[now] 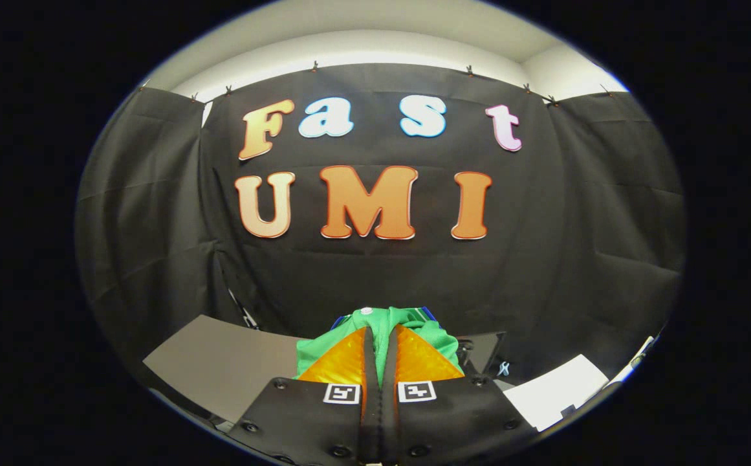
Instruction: Put the clothes into the washing machine and then close the washing machine lid.
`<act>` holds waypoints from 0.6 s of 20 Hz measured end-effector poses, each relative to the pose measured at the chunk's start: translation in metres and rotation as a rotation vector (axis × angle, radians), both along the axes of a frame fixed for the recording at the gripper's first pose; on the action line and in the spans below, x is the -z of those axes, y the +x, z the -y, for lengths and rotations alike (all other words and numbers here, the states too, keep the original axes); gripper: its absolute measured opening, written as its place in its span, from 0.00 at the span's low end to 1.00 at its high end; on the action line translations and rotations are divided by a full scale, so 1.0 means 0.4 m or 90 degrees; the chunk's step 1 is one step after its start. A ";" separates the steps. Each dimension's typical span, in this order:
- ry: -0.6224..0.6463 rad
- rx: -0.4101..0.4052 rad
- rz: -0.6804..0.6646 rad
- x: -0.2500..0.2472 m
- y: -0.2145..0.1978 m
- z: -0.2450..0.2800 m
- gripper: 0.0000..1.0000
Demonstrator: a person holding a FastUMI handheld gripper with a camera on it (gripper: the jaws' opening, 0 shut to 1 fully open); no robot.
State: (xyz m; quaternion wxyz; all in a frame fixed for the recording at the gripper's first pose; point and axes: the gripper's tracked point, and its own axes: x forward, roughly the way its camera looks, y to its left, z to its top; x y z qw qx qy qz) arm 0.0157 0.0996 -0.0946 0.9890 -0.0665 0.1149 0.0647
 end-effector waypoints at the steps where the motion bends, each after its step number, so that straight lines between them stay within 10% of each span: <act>1: 0.001 0.015 0.002 -0.005 0.001 0.030 0.08; 12: -0.008 0.084 -0.037 0.108 0.067 0.294 0.08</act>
